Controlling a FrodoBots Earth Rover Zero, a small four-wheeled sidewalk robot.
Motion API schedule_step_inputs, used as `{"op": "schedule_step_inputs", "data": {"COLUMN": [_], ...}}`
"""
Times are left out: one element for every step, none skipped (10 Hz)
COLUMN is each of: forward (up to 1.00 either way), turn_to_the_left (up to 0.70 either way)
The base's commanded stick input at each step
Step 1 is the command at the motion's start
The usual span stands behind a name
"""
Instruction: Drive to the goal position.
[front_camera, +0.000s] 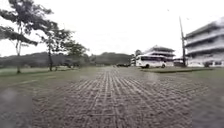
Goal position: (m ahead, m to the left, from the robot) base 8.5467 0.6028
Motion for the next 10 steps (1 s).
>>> {"op": "schedule_step_inputs", "data": {"forward": [0.70, 0.70, 0.70, 0.70, 0.70, 0.70, 0.70, 0.70, 0.70, 0.70], "turn_to_the_left": [0.00, 0.00, 0.00, 0.00, 0.00, 0.00, 0.00, 0.00, 0.00, 0.00]}}
